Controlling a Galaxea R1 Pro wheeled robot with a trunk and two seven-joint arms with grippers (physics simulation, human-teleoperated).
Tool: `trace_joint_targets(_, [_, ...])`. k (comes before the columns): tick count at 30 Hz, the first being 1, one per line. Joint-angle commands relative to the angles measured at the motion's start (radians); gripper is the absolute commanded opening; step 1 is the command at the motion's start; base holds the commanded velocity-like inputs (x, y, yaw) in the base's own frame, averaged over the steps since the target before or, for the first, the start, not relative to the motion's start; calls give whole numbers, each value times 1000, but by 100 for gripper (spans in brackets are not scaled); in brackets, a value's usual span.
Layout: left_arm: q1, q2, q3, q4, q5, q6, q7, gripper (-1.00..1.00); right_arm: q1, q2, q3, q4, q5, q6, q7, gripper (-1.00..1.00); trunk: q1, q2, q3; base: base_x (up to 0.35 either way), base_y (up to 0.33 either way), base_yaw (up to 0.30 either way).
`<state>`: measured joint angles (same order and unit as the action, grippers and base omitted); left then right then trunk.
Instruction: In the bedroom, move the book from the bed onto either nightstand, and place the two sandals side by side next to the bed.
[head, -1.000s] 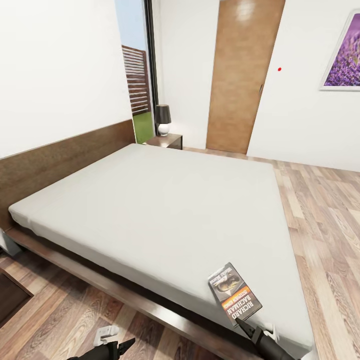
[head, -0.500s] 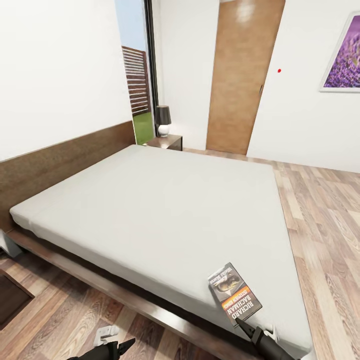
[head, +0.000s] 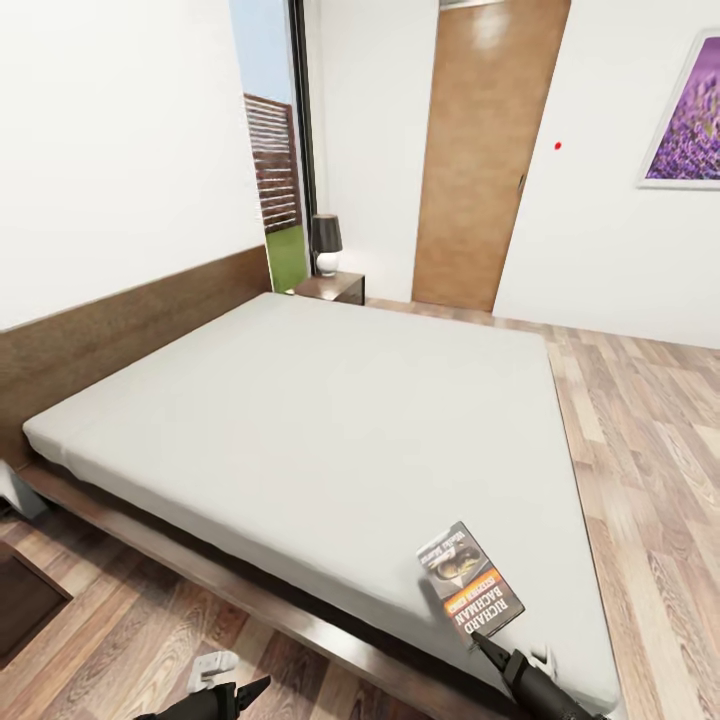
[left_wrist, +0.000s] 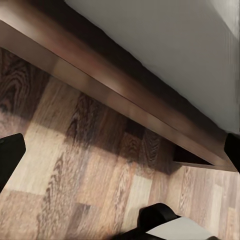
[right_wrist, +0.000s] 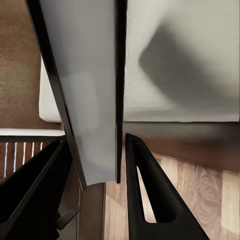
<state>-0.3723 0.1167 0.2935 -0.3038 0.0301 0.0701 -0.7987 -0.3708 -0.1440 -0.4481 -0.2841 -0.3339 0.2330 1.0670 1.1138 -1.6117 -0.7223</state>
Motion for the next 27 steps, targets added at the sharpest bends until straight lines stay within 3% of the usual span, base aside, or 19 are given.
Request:
trace_joint_targets(1, [0,0,4,0,3,8,-5,100,0,0,1,-5,-7,10,3,-100,-4,7,2,0,0,0])
trace_joint_targets(19, [0,5,4,-3,4,5,-25,100,0,5,4,-72,-1,14,6,-100,-73,133,59,0,0,0])
trace_joint_targets(27, [0,17,6,-10,3,1,-117,100,0,4,13,-142,0,19,13,-100,-104,189,84,0,0,0])
